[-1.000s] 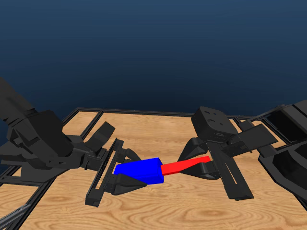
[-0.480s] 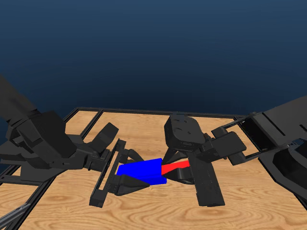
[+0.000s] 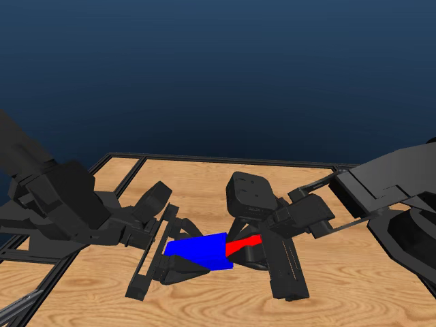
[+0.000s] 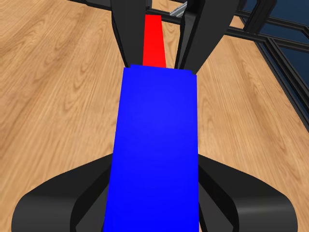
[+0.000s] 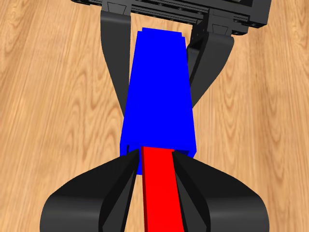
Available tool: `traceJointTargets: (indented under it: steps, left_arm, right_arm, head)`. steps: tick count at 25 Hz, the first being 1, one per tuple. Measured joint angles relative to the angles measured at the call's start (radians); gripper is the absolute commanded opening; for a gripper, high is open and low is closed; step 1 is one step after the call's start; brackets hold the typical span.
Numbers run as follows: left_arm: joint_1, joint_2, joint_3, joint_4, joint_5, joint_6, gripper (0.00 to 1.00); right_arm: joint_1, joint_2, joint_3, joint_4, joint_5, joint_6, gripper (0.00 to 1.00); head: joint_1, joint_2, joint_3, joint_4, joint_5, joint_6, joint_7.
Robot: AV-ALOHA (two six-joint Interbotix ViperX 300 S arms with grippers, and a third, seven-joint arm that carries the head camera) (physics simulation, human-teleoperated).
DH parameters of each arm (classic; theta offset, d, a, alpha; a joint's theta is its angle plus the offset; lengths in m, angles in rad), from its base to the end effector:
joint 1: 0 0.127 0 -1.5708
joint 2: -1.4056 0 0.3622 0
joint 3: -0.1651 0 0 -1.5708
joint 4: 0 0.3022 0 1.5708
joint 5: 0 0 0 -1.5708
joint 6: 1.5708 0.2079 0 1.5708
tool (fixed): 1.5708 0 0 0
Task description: Insert peg into socket
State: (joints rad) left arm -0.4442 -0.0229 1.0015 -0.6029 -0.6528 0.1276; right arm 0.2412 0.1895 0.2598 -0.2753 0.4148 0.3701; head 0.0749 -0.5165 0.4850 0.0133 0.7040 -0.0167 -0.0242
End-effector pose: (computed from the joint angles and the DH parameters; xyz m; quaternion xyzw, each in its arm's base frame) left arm 0.3906 -0.1066 0.1558 -0.1024 0.1957 -0.0092 0.9753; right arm 0.5243 0.1055 0.1801 -0.0187 0.4089 0.0360 0.9117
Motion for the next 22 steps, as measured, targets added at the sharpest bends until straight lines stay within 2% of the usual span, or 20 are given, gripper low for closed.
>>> traceJointTargets:
  steps: [4, 9, 17, 18, 19, 22]
  left_arm:
    - [0.019, 0.000, -0.002, 0.004, -0.007, -0.002, 0.00]
    - [0.016, 0.001, -0.001, 0.014, -0.009, 0.004, 0.00]
    - [0.028, 0.004, -0.008, 0.020, 0.001, -0.011, 0.00]
    - [0.028, 0.004, -0.009, 0.018, 0.002, -0.008, 0.00]
    - [0.028, 0.004, -0.009, 0.020, 0.002, -0.005, 0.00]
    - [0.030, -0.001, -0.014, 0.023, 0.005, 0.003, 0.00]
  right_arm:
    - [-0.006, -0.056, 0.095, 0.031, -0.012, 0.039, 1.00]
    - [-0.006, -0.123, 0.190, 0.032, -0.006, 0.097, 1.00]
    - [-0.002, -0.165, 0.306, 0.033, -0.014, 0.188, 1.00]
    - [-0.002, -0.165, 0.323, 0.044, -0.021, 0.198, 0.53]
    - [-0.003, -0.165, 0.339, 0.052, -0.027, 0.208, 0.00]
    - [-0.005, -0.164, 0.376, 0.064, -0.051, 0.227, 0.00]
  head:
    - [0.000, 0.000, 0.000, 0.000, -0.001, 0.000, 0.002]
    - [-0.008, 0.000, 0.000, -0.002, -0.002, 0.002, 0.009]
    - [-0.024, 0.000, 0.000, -0.004, -0.004, 0.008, 0.018]
    - [-0.025, 0.000, 0.000, -0.004, -0.004, 0.008, 0.019]
    - [-0.026, 0.000, 0.000, -0.004, -0.004, 0.009, 0.019]
    - [-0.028, 0.000, 0.000, -0.004, -0.004, 0.011, 0.022]
